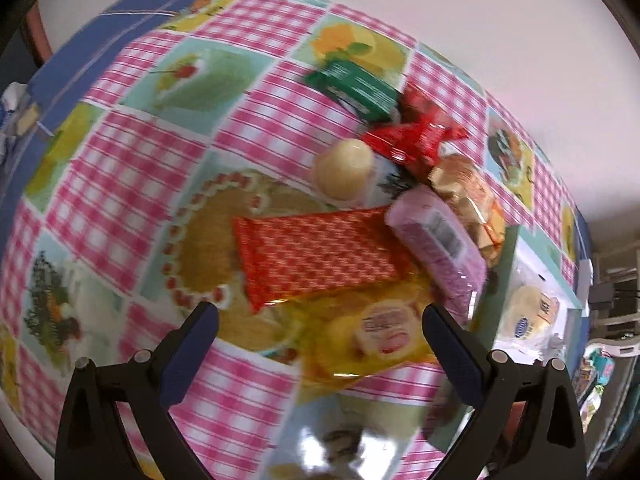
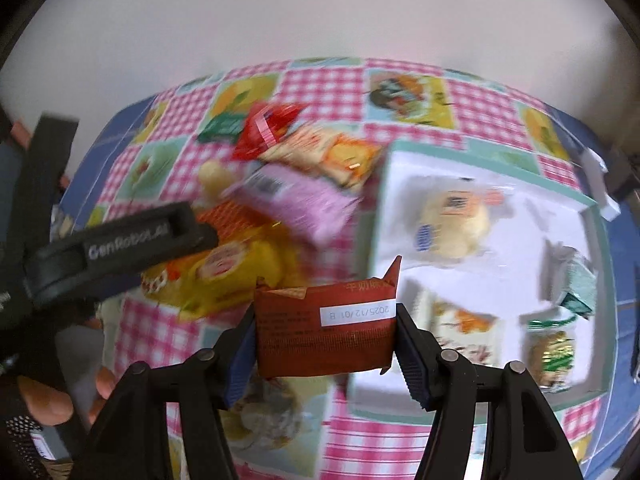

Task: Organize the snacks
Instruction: 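Grasp the red box with the right tool and lift it, then grasp the yellow soft-bread pack with left tool while right tool carries red box toward tray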

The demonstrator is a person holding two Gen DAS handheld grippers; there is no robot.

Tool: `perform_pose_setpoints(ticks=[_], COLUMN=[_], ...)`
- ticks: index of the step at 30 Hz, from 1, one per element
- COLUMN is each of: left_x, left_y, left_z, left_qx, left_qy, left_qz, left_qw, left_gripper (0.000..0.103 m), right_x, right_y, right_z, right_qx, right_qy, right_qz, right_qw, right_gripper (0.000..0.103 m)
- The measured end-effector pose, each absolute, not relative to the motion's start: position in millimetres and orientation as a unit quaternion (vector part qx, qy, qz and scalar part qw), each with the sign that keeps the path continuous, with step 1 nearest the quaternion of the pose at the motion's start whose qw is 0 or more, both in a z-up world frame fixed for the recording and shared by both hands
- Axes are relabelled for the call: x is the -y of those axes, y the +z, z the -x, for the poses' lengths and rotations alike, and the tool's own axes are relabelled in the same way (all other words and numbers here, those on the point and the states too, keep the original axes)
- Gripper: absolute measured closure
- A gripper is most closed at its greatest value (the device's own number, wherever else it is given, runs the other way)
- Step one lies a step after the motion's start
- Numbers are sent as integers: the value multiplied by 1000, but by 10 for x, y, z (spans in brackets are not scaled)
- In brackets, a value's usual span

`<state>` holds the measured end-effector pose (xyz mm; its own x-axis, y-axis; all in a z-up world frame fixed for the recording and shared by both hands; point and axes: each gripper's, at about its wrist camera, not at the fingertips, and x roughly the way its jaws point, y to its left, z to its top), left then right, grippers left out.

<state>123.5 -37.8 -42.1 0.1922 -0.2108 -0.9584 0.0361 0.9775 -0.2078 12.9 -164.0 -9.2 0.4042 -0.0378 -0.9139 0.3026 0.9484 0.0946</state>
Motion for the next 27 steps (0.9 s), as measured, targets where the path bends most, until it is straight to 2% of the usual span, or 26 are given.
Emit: perform_pose_setpoints(ticks=[8, 10, 11, 15, 27], left_x=[805, 840, 843, 872, 690], left_y=[-646, -719, -774, -764, -570], left_z=[-1212, -1211, -1224, -1202, -1115], left_qx=[-649, -654, -657, -652, -642], left_qy=[-101, -100, -101, -107, -127], left_qz=[31, 26, 25, 29, 58], left_qw=[753, 750, 746, 750, 754], left_gripper=[2, 6, 13, 21, 27], right_x=[2075, 2115, 2124, 2144, 2176], right_y=[-65, -71, -70, -73, -72], right_z=[-44, -44, -41, -50, -37], right_qx=[-526, -526, -526, -526, -522], right_qy=[-142, -144, -144, -144, -148], right_qz=[-167, -171, -173, -176, -187], right_qw=[822, 820, 820, 820, 819], right_gripper=[38, 38, 38, 38, 38])
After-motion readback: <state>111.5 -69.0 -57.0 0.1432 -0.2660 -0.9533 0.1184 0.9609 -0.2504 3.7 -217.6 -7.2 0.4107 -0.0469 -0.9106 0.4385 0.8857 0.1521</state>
